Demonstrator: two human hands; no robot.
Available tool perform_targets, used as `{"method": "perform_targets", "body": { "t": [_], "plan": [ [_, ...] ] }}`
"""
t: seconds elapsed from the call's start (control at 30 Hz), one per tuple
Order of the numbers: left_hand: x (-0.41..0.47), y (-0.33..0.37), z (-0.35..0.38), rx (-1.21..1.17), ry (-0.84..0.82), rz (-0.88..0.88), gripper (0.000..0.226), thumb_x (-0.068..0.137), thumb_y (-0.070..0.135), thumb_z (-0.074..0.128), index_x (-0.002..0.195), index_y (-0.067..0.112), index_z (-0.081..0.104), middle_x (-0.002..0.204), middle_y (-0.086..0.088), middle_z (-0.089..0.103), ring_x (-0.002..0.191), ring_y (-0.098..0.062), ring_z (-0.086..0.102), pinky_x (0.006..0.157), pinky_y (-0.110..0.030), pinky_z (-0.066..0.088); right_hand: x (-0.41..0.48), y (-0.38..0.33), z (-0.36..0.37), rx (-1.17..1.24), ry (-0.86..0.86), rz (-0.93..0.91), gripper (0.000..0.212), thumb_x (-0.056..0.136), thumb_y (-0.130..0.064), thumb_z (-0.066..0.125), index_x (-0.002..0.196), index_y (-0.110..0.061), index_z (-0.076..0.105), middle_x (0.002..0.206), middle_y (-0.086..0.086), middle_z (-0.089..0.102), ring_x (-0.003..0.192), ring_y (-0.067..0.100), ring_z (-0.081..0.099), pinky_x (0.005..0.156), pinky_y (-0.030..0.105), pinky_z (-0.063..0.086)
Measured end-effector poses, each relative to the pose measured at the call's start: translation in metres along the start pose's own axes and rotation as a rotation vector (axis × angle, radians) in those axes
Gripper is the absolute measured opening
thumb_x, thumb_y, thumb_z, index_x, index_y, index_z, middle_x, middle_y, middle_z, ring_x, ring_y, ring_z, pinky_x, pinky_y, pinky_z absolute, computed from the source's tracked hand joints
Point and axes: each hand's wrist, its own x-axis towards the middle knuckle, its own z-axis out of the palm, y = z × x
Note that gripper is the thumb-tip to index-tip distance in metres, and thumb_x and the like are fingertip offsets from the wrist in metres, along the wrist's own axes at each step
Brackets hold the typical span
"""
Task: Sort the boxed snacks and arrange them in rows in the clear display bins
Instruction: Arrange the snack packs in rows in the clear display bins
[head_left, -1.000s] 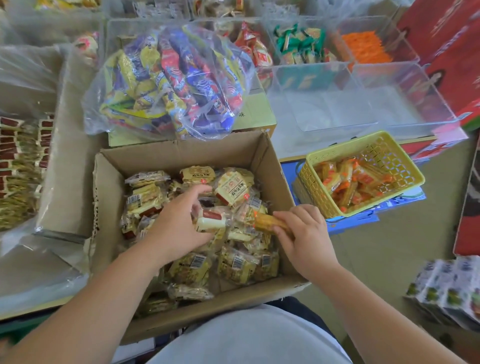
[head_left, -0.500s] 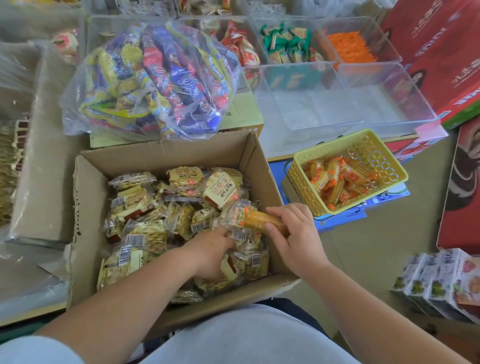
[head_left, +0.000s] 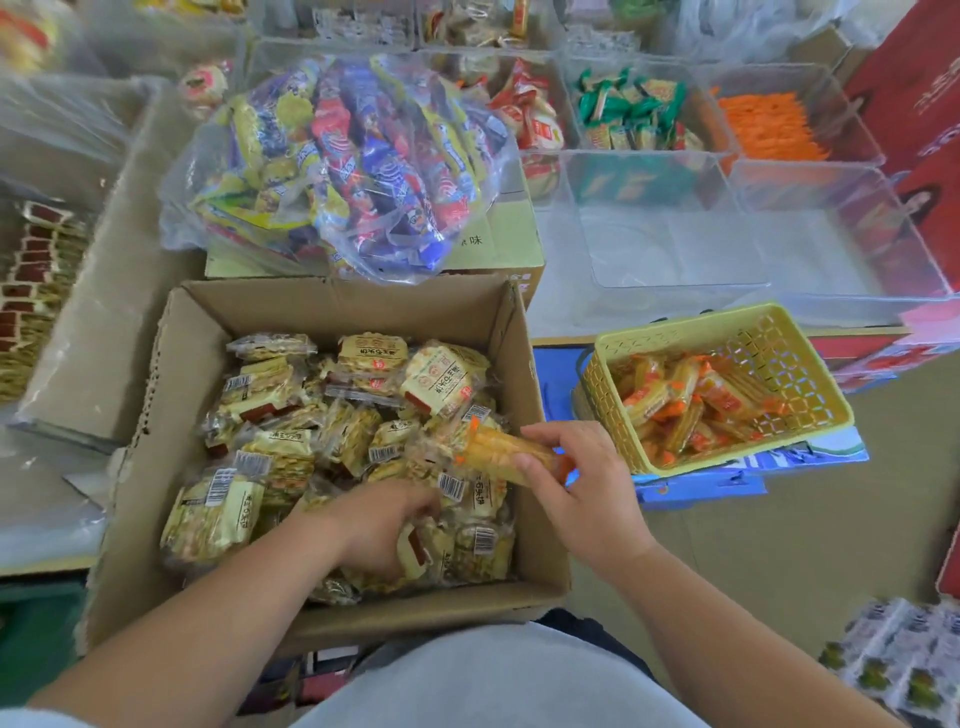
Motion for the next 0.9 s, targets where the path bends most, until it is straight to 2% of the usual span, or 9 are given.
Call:
{"method": "perform_targets", "body": {
  "t": [0.17,0.23,0.33,0.37,0.47,0.5,0.7,0.8,0.9],
  "plan": [
    [-0.006,0.016,0.003,-0.014,0.045,-0.183,0.088,0.069,0.015,0.080,0.141,0.048,0.042,0.137,0.015,0.056,0.117,-0.010,0.055,0.087,-0.028,0.053,0.032,0.032,-0.051,0.147,0.026,0.043,0.020,0.085,-0.058,0.060,0.105,-0.059,0.060,0.107,-0.029,0.062,0.097,0.000,0.058,0.077,0.011,0.043],
    [-0.009,0.024,0.002,0.046,0.077,-0.278,0.082,0.069,0.017,0.083,0.139,0.043,0.049,0.134,0.011,0.059,0.116,-0.014,0.057,0.088,-0.029,0.052,0.044,0.055,-0.075,0.189,0.039,0.089,0.025,0.086,-0.054,0.063,0.111,-0.050,0.063,0.106,-0.021,0.067,0.098,0.005,0.063,0.081,0.026,0.051],
    [-0.018,0.035,0.002,0.097,0.187,-0.397,0.057,0.067,0.021,0.085,0.115,0.039,0.060,0.113,0.007,0.062,0.102,-0.016,0.057,0.084,-0.033,0.053,0.059,0.096,-0.105,0.266,-0.002,0.190,0.020,0.093,-0.036,0.069,0.113,-0.038,0.068,0.106,-0.011,0.072,0.090,0.022,0.070,0.077,0.048,0.059],
    [-0.022,0.040,0.003,0.106,0.229,-0.418,0.052,0.068,0.021,0.083,0.112,0.037,0.061,0.108,0.007,0.062,0.099,-0.014,0.054,0.081,-0.033,0.051,0.063,0.107,-0.112,0.274,-0.020,0.207,0.018,0.093,-0.034,0.070,0.111,-0.036,0.069,0.105,-0.010,0.072,0.087,0.020,0.071,0.074,0.046,0.060],
    [-0.038,0.053,0.003,0.133,0.381,-0.453,0.040,0.067,0.023,0.077,0.103,0.036,0.064,0.099,0.013,0.066,0.093,-0.011,0.048,0.075,-0.031,0.045,0.071,0.135,-0.130,0.139,-0.053,0.155,0.016,0.092,-0.034,0.070,0.108,-0.037,0.068,0.104,-0.014,0.068,0.084,-0.007,0.062,0.064,0.011,0.047],
    [-0.044,0.057,0.004,0.097,0.442,-0.465,0.038,0.067,0.024,0.080,0.098,0.039,0.062,0.094,0.016,0.065,0.091,-0.010,0.048,0.072,-0.029,0.041,0.073,0.142,-0.135,0.095,-0.082,0.161,0.018,0.092,-0.032,0.071,0.110,-0.035,0.069,0.102,-0.016,0.067,0.082,-0.009,0.061,0.061,0.009,0.043],
    [-0.076,0.095,0.007,-0.262,0.719,-0.531,0.047,0.057,0.028,0.098,0.086,0.037,0.063,0.085,0.015,0.059,0.078,-0.001,0.053,0.065,-0.021,0.041,0.090,0.167,-0.142,-0.348,-0.322,0.082,0.021,0.091,-0.023,0.072,0.111,-0.018,0.073,0.106,0.004,0.072,0.096,0.029,0.062,0.088,0.037,0.045],
    [-0.088,0.111,0.009,-0.437,0.868,-0.551,0.046,0.057,0.020,0.099,0.082,0.039,0.066,0.085,0.017,0.064,0.081,-0.001,0.058,0.063,-0.018,0.039,0.093,0.163,-0.141,-0.525,-0.380,0.062,0.020,0.091,-0.035,0.070,0.109,-0.027,0.072,0.114,0.005,0.066,0.108,0.032,0.056,0.100,0.043,0.041],
    [-0.100,0.123,0.006,-0.607,1.006,-0.543,0.048,0.058,0.019,0.100,0.089,0.041,0.069,0.088,0.021,0.070,0.083,0.001,0.064,0.064,-0.020,0.045,0.091,0.152,-0.139,-0.561,-0.307,0.100,0.030,0.085,-0.038,0.075,0.113,-0.028,0.071,0.118,0.007,0.062,0.114,0.037,0.050,0.098,0.047,0.043]
  ]
}}
